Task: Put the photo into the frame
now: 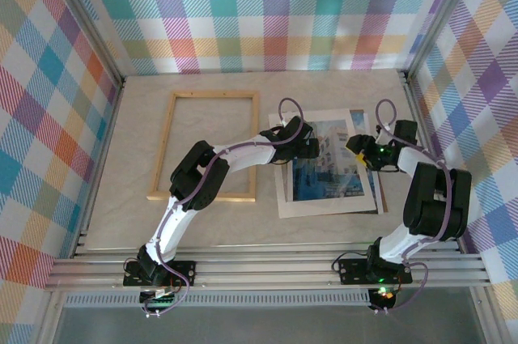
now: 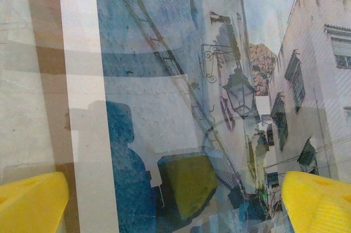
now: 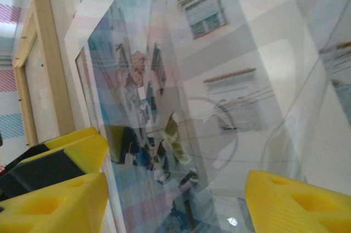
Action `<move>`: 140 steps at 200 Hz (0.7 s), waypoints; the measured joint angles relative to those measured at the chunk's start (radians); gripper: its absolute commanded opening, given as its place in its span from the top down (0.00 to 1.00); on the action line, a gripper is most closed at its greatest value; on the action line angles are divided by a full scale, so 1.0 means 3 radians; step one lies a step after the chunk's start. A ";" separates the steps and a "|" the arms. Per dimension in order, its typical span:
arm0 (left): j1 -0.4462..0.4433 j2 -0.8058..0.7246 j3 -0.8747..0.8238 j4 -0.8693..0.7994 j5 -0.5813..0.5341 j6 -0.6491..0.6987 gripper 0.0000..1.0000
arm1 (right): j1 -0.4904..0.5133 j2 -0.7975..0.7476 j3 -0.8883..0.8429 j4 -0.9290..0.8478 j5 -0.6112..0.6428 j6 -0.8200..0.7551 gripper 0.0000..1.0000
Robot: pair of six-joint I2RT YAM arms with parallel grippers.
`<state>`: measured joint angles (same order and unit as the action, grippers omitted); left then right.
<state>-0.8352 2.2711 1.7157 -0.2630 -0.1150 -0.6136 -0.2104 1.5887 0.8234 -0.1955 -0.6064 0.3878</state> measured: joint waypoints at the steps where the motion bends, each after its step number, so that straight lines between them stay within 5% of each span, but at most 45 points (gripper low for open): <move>1: 0.0000 0.0000 0.0000 0.0000 0.0000 0.0001 0.00 | 0.0008 -0.0003 0.0000 -0.0001 0.0005 0.0004 0.31; 51: -0.0001 0.0000 0.0000 0.0003 0.0004 0.0000 0.00 | 0.0354 -0.0005 0.0132 -0.0239 0.0520 -0.0148 0.30; 140: -0.0003 0.0000 0.0000 0.0005 0.0005 0.0000 0.00 | 0.0392 -0.0160 -0.0069 -0.0397 0.1188 0.0182 0.27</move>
<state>-0.8360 2.2711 1.7157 -0.2615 -0.1135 -0.6136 -0.0929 1.5406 0.8028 -0.3145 -0.2501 0.4423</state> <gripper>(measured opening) 0.997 0.732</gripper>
